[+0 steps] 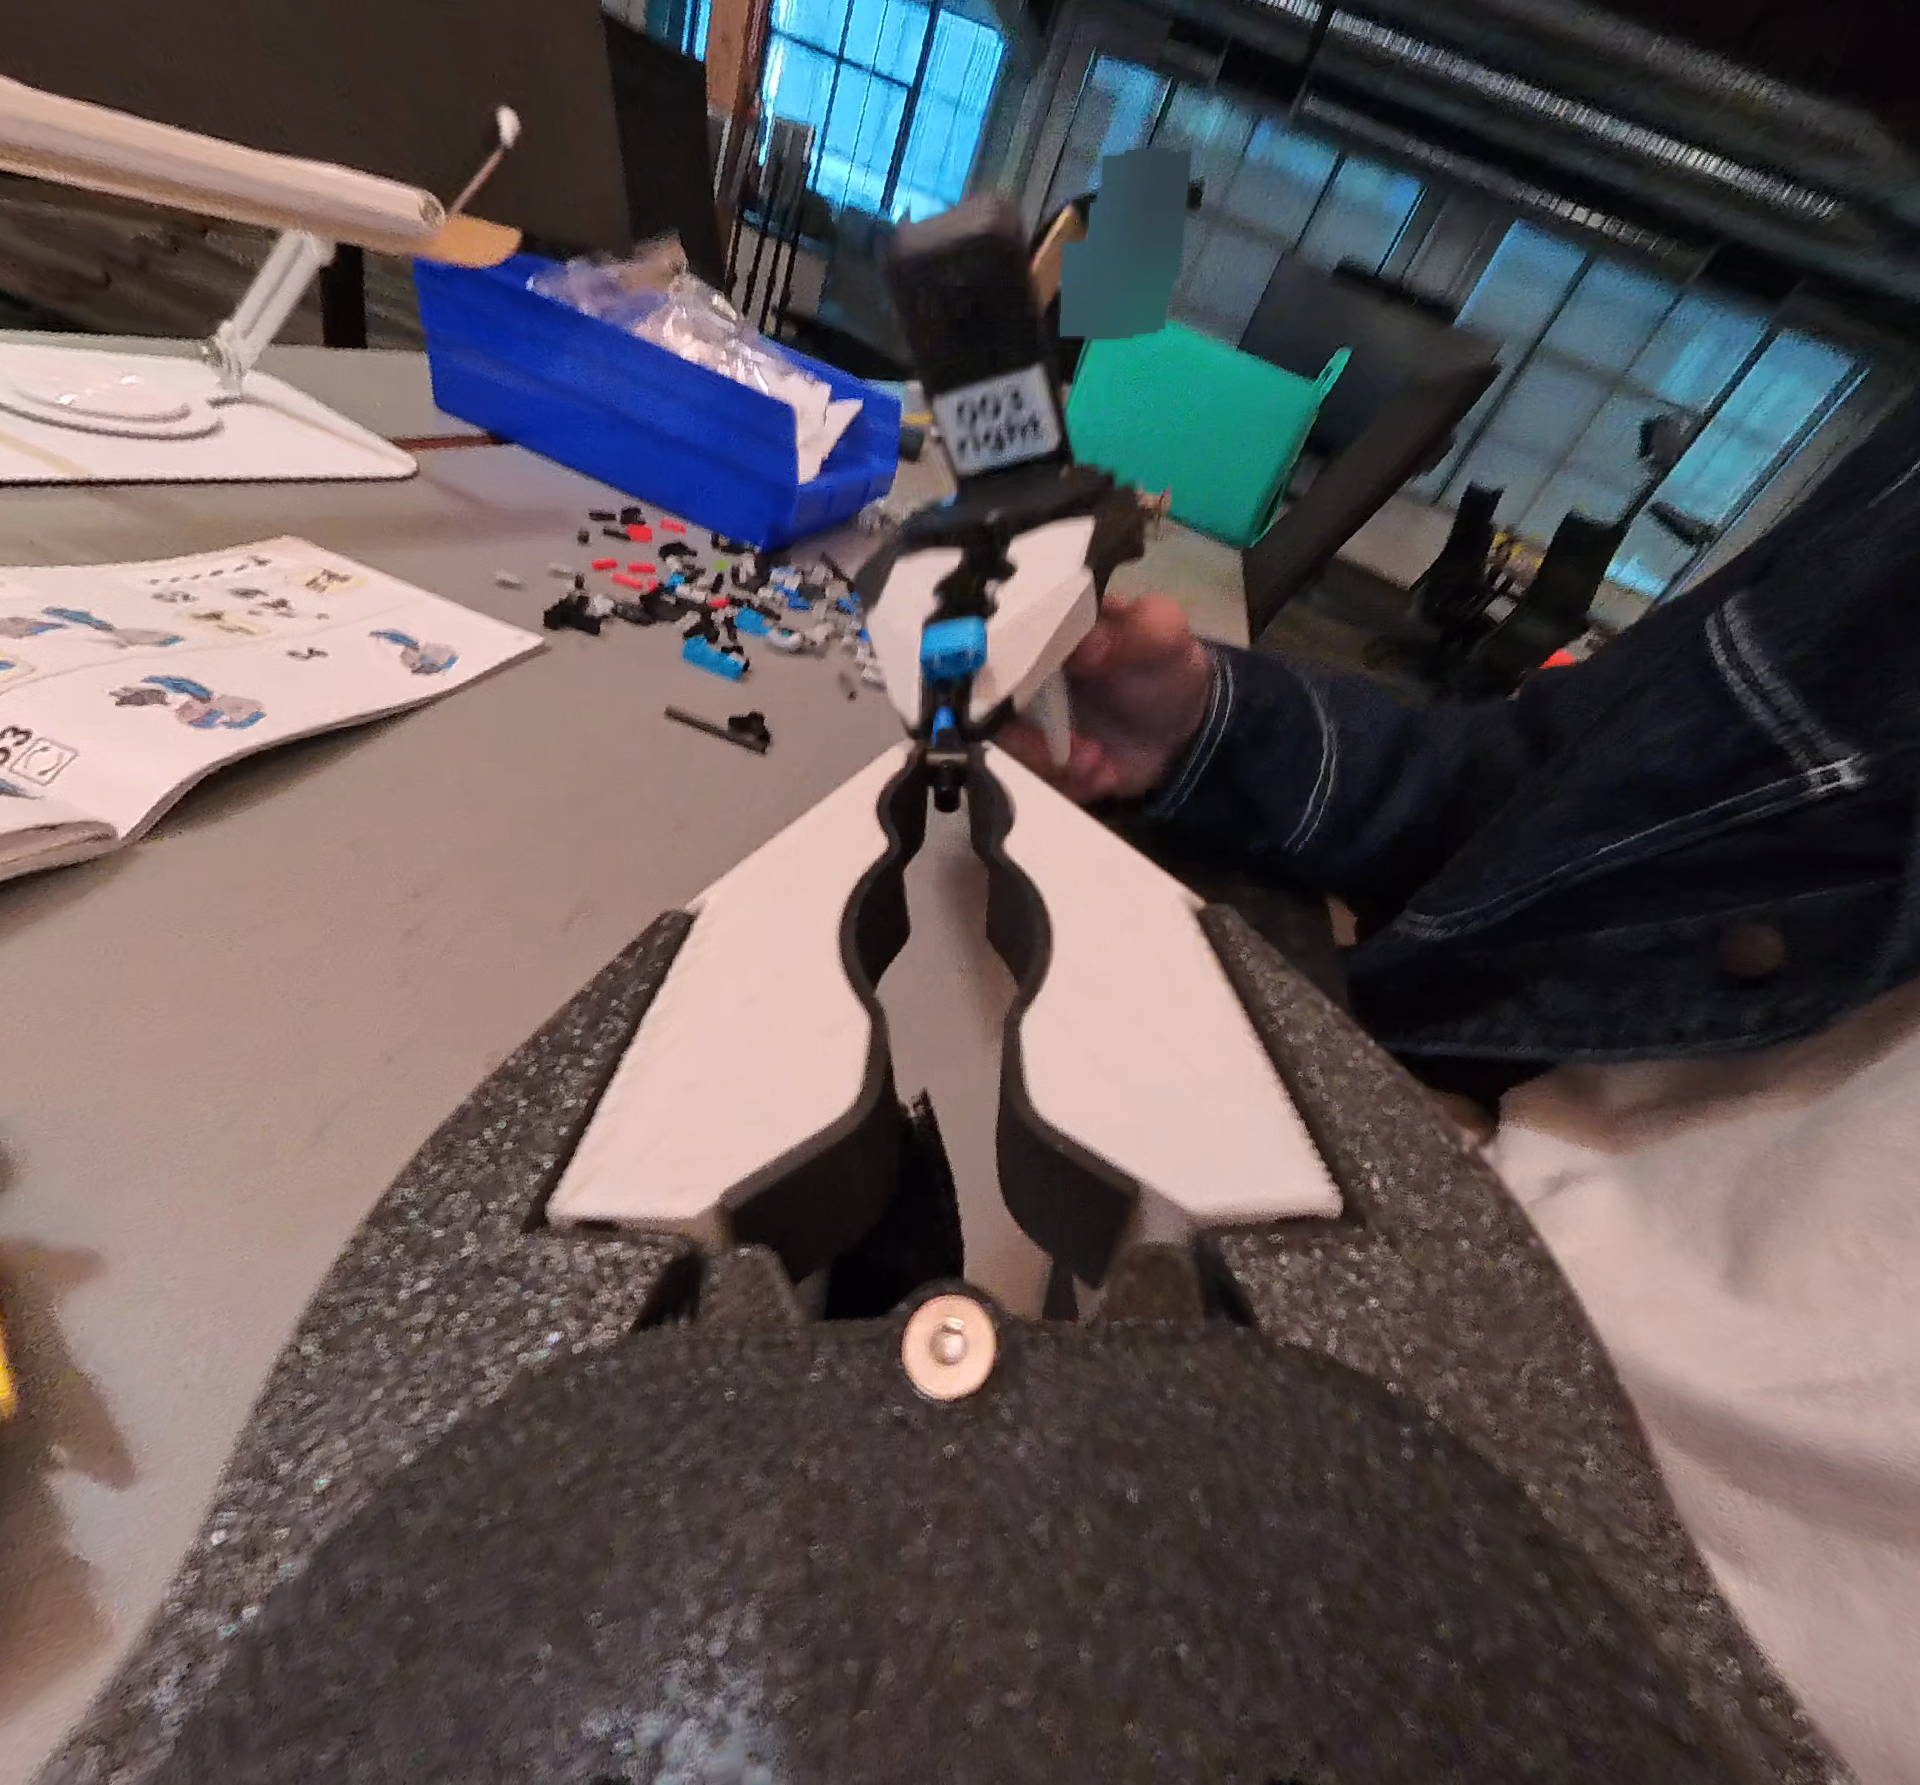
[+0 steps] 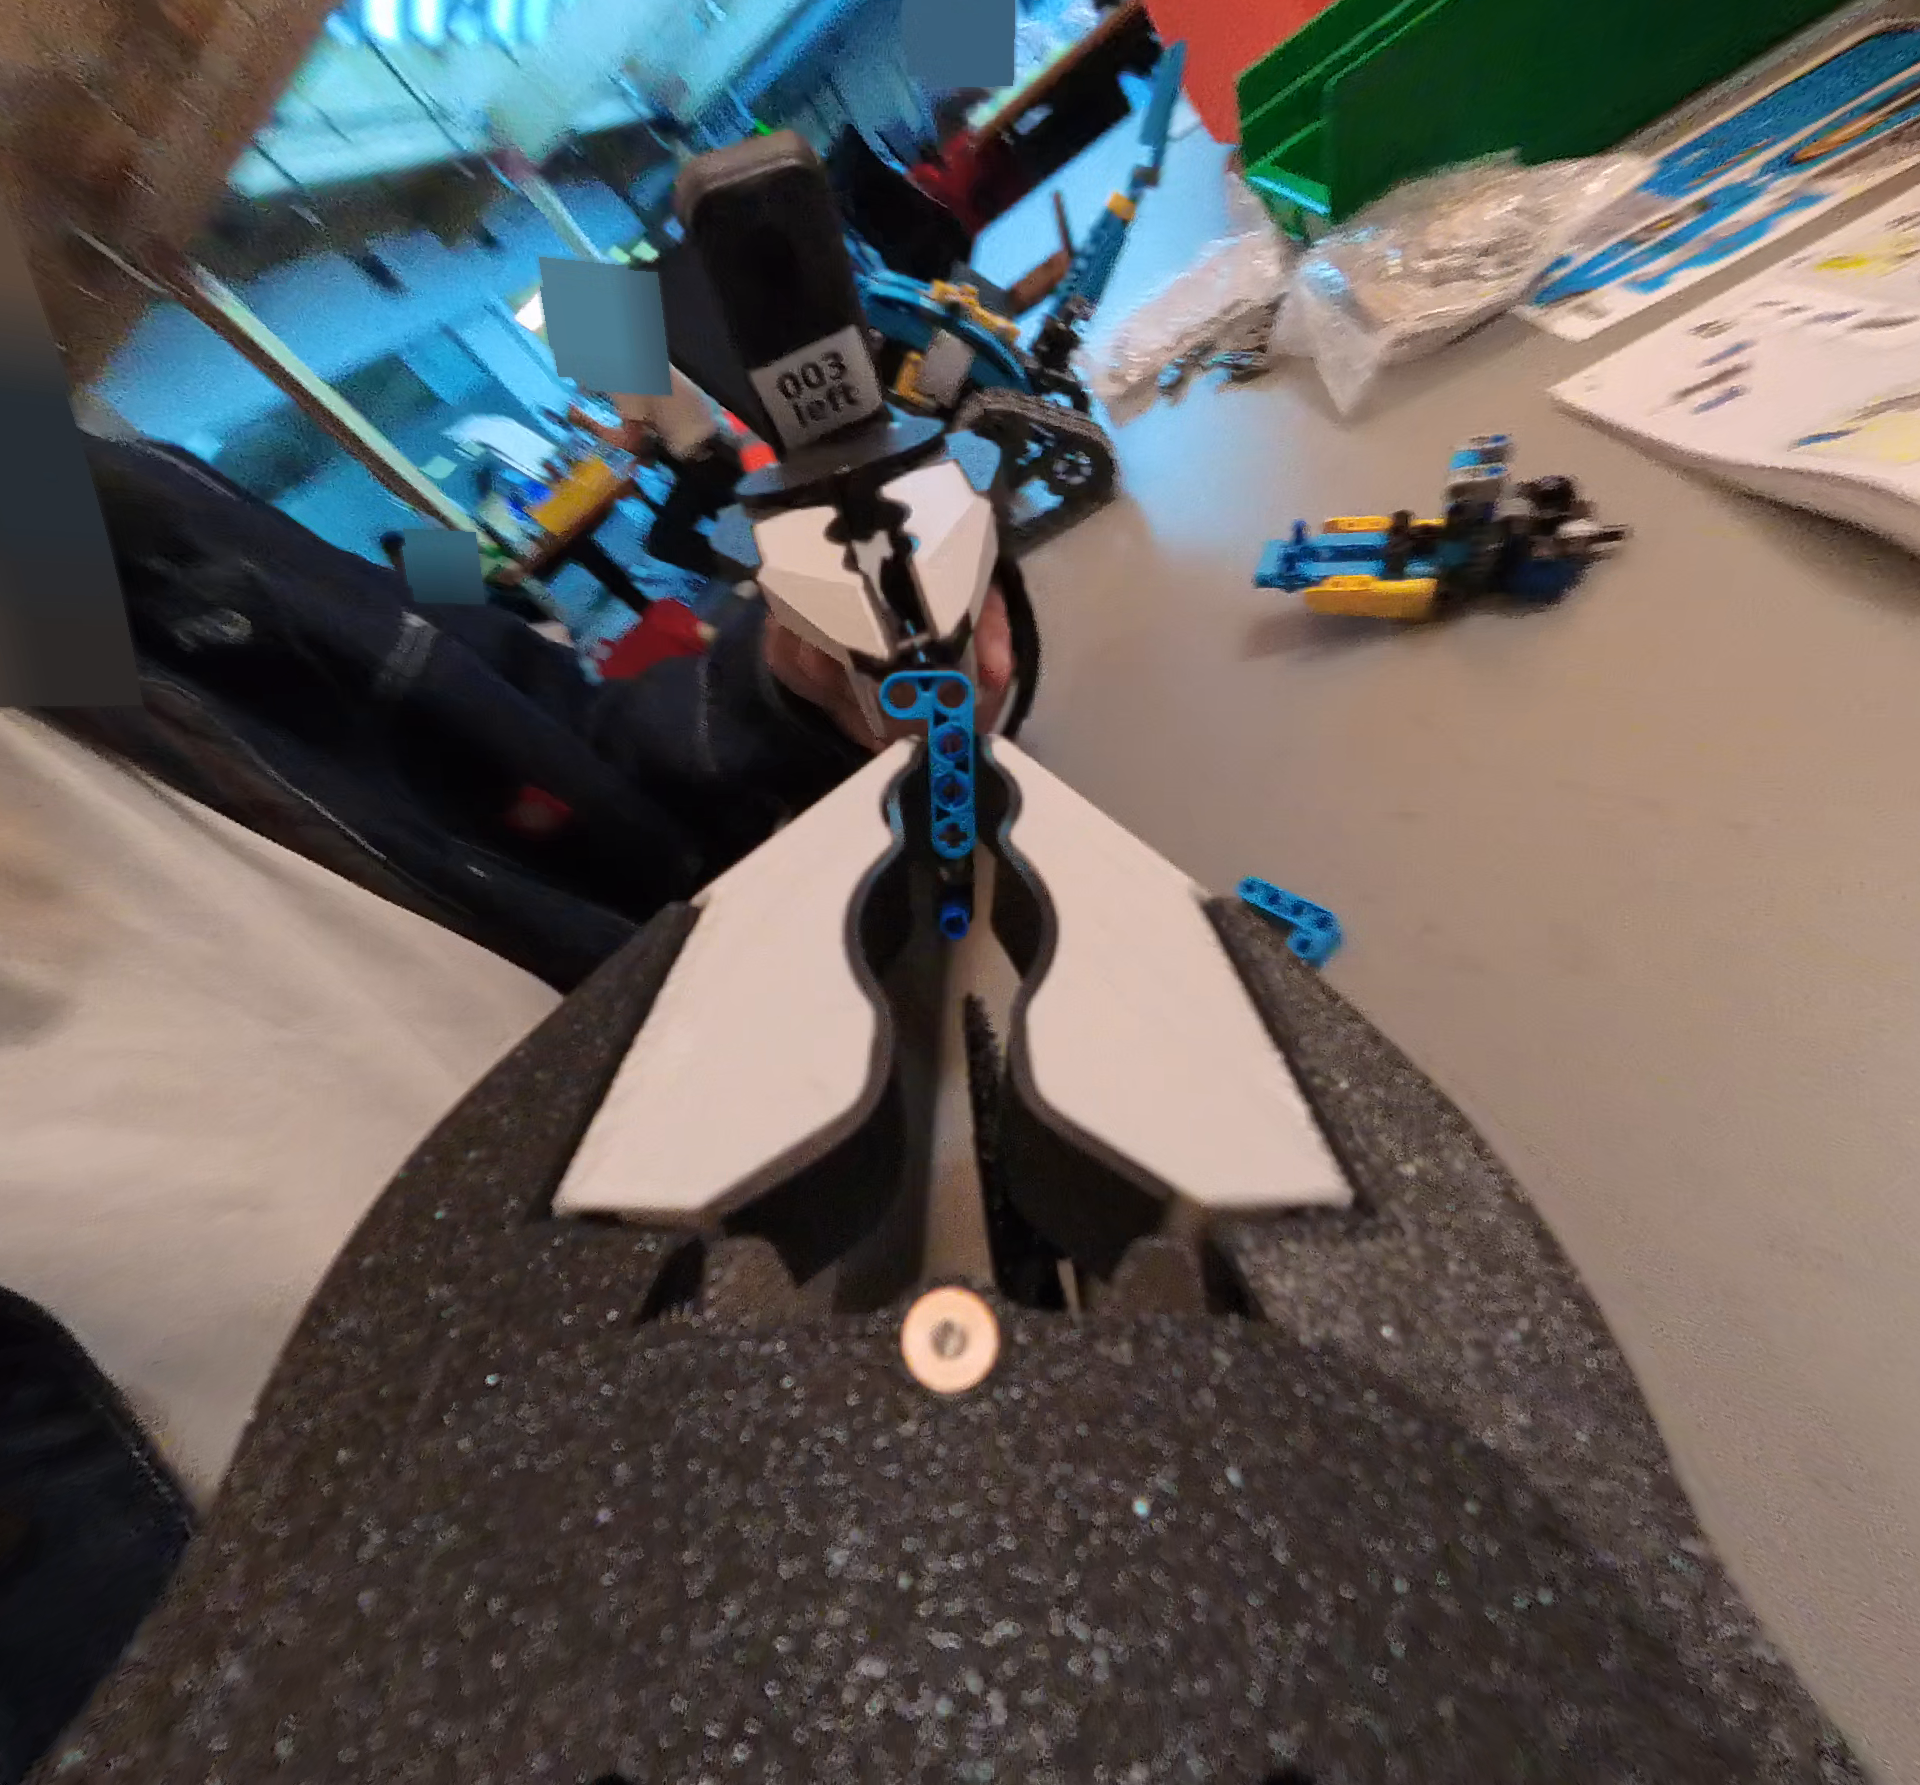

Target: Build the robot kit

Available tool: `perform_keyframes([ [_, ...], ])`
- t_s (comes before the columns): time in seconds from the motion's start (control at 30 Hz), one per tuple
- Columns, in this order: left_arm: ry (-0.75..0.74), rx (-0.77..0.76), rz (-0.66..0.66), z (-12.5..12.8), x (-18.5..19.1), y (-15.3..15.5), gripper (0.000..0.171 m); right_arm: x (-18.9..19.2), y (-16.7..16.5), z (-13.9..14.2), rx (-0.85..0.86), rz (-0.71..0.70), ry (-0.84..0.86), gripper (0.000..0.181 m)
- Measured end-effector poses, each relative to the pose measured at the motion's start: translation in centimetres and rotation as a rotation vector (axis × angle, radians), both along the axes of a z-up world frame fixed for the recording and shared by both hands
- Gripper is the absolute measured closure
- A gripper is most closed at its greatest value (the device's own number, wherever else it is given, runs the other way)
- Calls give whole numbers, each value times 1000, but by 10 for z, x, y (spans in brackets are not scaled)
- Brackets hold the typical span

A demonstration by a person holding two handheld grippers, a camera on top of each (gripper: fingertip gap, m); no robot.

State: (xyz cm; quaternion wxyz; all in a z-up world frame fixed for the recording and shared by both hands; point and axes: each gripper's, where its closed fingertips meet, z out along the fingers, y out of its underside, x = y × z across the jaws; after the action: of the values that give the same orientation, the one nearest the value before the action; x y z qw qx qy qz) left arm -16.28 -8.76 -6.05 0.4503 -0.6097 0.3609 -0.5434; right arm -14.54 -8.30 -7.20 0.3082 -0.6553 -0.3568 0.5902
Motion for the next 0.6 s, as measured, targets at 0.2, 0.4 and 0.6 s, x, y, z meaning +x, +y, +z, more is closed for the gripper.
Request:
perform_keyframes([
  [0.2, -35, 2, -20, 6, 0, -4, 165, -21, -13, 4, -38, 64, 97, 175],
  [0.4, -22, -8, -20, 3, 1, -4, 165, -27, -14, 3, -12, 68, 84, 175],
  [0.6, -15, -14, -25, 1, 3, -4, 165, -28, -13, -4, 86, 46, 7, 175],
])
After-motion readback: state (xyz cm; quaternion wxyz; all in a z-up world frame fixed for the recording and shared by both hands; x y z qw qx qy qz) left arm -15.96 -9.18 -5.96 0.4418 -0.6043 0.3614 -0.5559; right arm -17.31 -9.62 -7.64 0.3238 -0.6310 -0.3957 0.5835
